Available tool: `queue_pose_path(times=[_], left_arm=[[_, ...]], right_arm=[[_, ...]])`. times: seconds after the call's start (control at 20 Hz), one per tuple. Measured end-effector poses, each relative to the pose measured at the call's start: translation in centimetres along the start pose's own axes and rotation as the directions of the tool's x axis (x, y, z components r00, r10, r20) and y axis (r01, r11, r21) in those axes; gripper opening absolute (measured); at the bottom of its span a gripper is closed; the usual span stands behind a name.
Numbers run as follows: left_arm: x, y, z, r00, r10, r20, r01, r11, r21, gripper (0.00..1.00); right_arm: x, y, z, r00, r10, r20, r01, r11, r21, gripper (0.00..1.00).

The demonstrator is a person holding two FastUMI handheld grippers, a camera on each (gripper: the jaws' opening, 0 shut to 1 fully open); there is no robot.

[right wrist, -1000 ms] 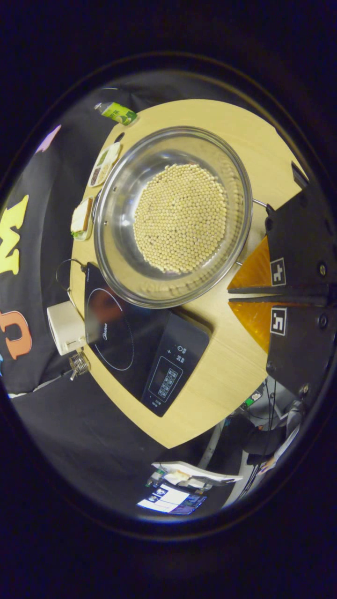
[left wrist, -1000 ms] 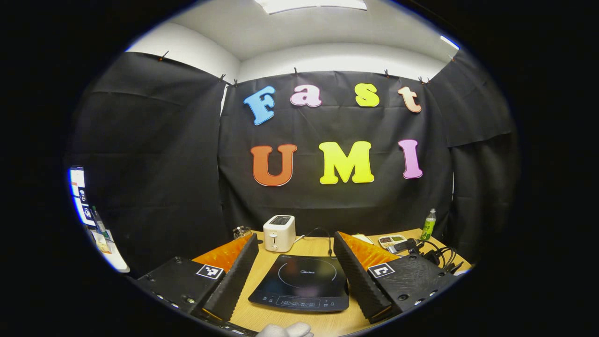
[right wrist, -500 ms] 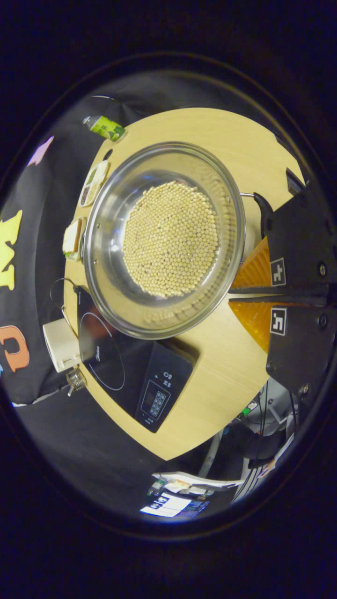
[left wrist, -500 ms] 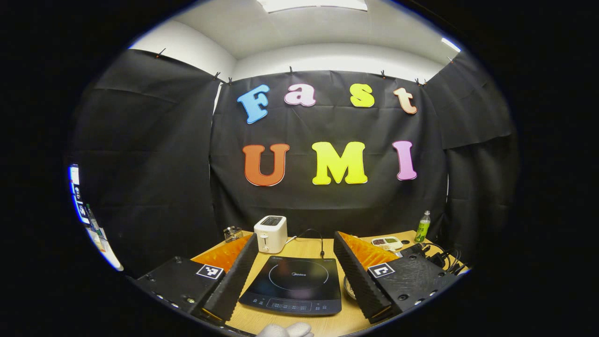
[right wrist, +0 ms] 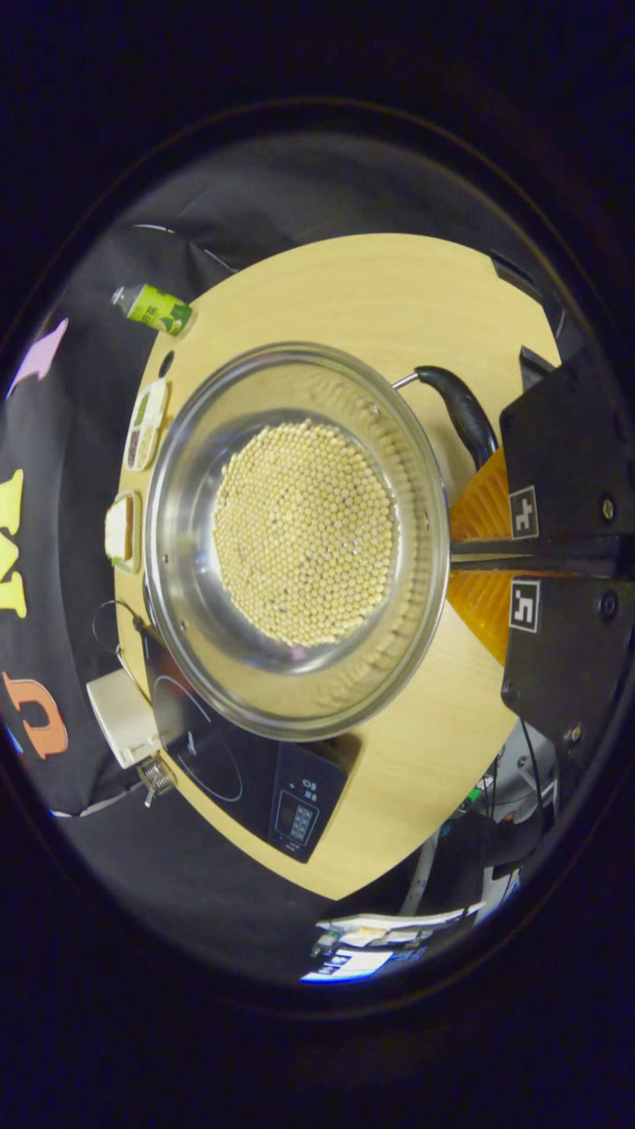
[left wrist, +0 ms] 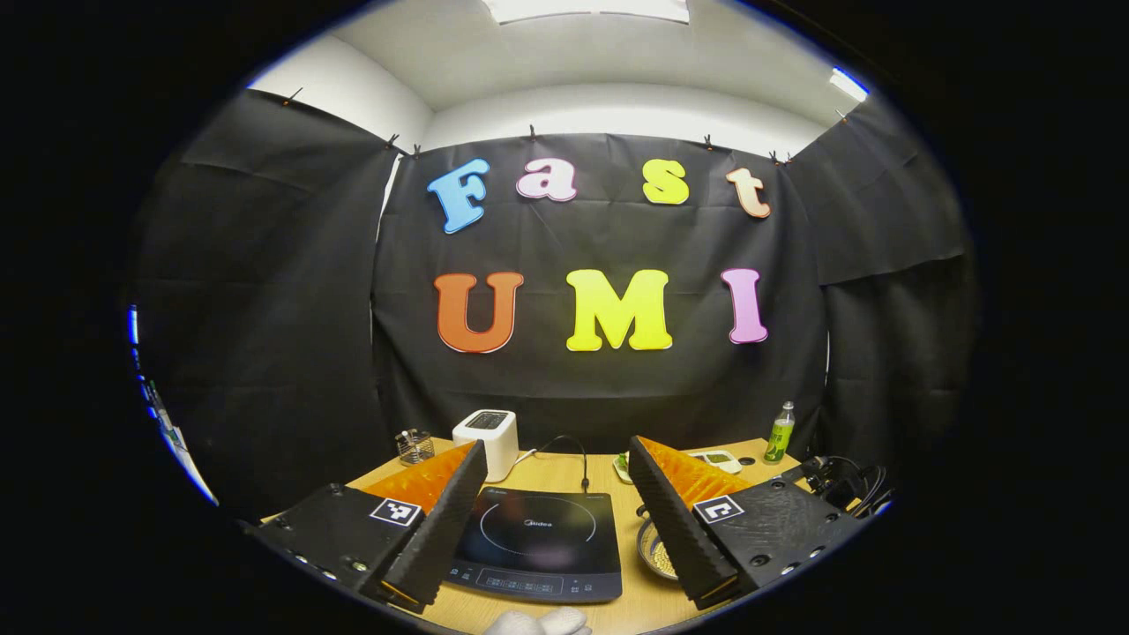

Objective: First push the handle of the pot to place it horizontally, then grasp the pot with both hands and set it on the induction cooktop.

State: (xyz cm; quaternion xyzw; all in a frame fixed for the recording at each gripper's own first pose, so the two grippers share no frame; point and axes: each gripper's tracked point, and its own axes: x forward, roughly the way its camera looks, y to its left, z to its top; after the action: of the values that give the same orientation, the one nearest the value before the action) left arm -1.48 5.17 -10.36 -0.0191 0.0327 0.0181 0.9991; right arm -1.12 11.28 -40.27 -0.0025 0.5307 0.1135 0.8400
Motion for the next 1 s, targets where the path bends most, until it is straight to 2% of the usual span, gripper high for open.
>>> queue_pose_path(times=[0.35, 0.65, 0.7, 1.0], left_arm=[[1.3, -1.9, -0.5, 1.0, -0.03, -0.005, 0.029, 1.0, -0.006, 0.96], [2.3, -3.5, -1.0, 0.999, -0.03, -0.016, 0.03, 1.0, -0.006, 0.96], [2.4, -3.6, -1.1, 0.999, -0.028, -0.019, 0.028, 1.0, -0.003, 0.96], [3.6, -5.4, -1.8, 0.999, 0.0, -0.043, 0.0, 1.0, 0.01, 0.96]], right_arm=[[-0.6, -6.7, 0.2, 0.992, -0.125, 0.005, 0.125, 0.992, 0.025, 0.0], [-0.6, -11.6, 1.3, 0.984, -0.178, 0.018, 0.177, 0.983, 0.056, 0.0], [-0.6, -12.3, 1.6, 0.982, -0.189, 0.02, 0.188, 0.981, 0.053, 0.04], [0.1, -15.5, 3.5, 0.981, -0.192, 0.036, 0.191, 0.981, 0.026, 0.01]])
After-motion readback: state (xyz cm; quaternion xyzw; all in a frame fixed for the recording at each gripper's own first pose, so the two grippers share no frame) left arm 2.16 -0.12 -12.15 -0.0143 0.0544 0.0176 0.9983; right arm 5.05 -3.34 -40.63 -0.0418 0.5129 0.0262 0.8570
